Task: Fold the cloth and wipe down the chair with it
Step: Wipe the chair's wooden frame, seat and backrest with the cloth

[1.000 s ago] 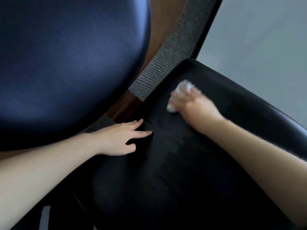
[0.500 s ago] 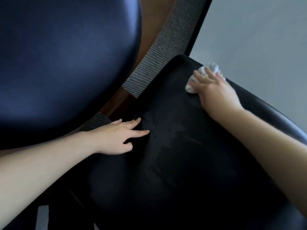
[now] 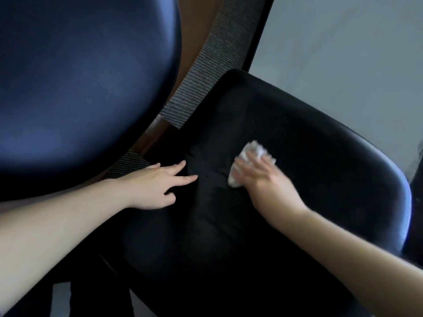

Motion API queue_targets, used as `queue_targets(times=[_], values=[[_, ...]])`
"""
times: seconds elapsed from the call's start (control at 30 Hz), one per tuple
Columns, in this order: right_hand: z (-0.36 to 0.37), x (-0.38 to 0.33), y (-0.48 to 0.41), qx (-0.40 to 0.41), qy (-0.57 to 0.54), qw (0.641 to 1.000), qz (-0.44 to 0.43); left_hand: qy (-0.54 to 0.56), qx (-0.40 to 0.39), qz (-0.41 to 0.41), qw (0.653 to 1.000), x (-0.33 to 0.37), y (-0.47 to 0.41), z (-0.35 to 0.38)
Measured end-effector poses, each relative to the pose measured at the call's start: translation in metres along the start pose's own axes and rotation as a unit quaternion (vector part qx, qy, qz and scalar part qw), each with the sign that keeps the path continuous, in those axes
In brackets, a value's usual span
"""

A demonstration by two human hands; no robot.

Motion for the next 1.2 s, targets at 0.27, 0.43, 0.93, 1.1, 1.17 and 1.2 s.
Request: queue_targets(times=[0.27, 0.43, 0.93, 1.1, 1.17, 1.2], values=[[-0.014, 0.029, -0.035, 0.04, -0.049, 0.989, 0.134, -0.025, 0.003, -0.005, 1.0, 0.005, 0.005, 0.0], [0.0, -0.025, -0.001, 0.011, -0.122, 0.992, -0.017, -0.019, -0.01, -0.021, 1.0, 0.005, 0.035, 0.014], [0.001, -0.024, -0.074, -0.011, -0.032, 0.997, 0.071, 0.005, -0.009, -0.04, 0.999, 0.005, 0.049, 0.049], [0.028, -0.07, -0.054, -0.063, -0.065, 0.992, -0.089, 0.011, 0.008, -0.031, 0.999, 0.001, 0.048, 0.051], [0.028, -0.035, -0.086, -0.003, -0.049, 0.999, 0.014, 0.008, 0.017, -0.031, 0.999, -0.01, 0.049, 0.053], [0.026, -0.024, -0.097, 0.008, -0.035, 0.997, 0.067, 0.004, 0.017, -0.033, 0.999, -0.016, 0.051, 0.054]])
Point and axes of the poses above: each hand's wrist, its own y-axis away from the middle knuckle, its own z-axis out of the palm, x = y × z, the point moved 1 cm from there along -y, towards the middle knuckle, and after that the axes turned 6 degrees about z, right-handed, at the moved point
